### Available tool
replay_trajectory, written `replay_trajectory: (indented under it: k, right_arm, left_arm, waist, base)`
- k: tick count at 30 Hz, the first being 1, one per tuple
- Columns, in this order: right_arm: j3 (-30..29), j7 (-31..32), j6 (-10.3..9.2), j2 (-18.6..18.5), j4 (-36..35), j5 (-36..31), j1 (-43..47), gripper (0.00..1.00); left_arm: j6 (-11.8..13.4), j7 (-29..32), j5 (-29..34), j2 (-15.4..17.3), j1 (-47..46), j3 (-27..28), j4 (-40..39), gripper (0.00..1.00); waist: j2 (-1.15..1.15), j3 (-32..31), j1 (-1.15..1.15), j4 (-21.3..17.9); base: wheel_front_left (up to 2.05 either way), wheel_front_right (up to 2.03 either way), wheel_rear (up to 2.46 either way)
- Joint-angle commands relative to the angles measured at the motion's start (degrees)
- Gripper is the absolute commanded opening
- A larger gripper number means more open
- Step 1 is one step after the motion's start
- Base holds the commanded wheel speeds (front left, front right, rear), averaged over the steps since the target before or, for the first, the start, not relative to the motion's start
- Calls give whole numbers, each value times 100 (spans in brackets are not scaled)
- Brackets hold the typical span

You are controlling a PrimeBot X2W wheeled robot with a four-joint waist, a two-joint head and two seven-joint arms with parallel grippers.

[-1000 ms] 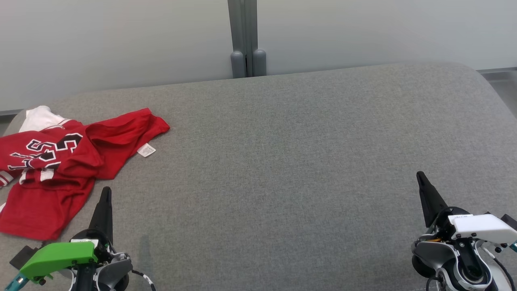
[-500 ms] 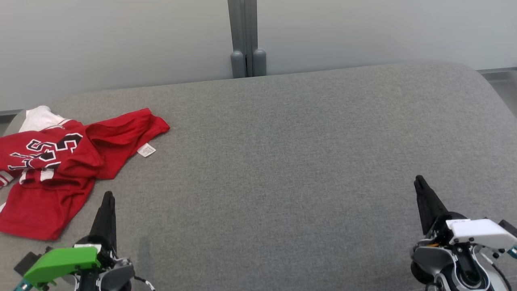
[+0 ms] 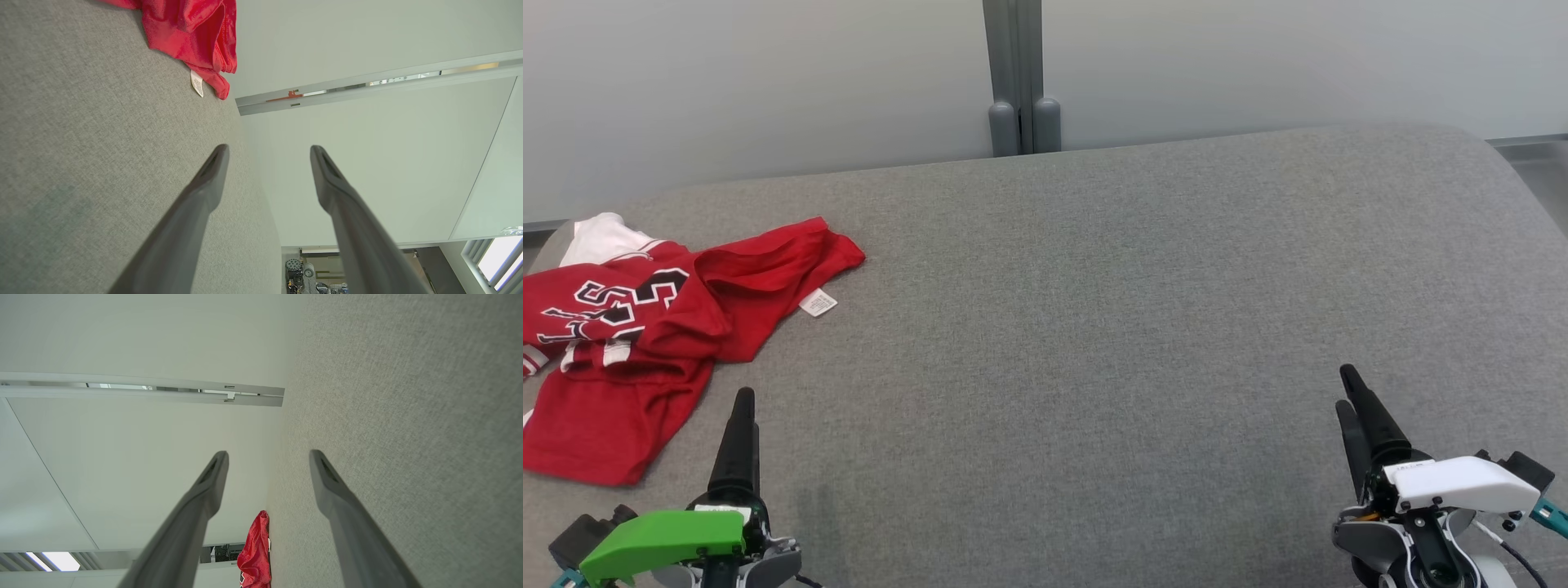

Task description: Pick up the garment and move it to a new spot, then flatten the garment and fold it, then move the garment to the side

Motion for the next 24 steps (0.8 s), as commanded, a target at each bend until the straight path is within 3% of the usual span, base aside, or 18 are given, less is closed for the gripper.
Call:
replay_trajectory:
  k: [1, 15, 24]
  right_arm:
    - [58, -72, 0, -24, -141, -321, -185, 100]
    - [414, -418, 1, -31, -387, -2497, -173, 100]
    - [566, -609, 1, -36, -461, -3273, -165, 100]
  left_arm:
    - [-7, -73, 338, 37, -36, 9, -165, 100]
    - [192, -418, 2138, 27, 132, -183, -553, 100]
    - [297, -607, 3040, 32, 213, -308, -663, 100]
  waist:
    - [0, 2, 0, 0]
    - [0, 11, 0, -4]
    - [0, 2, 0, -3]
  base:
    - [0, 0, 0]
    - [0, 0, 0]
    - [0, 0, 0]
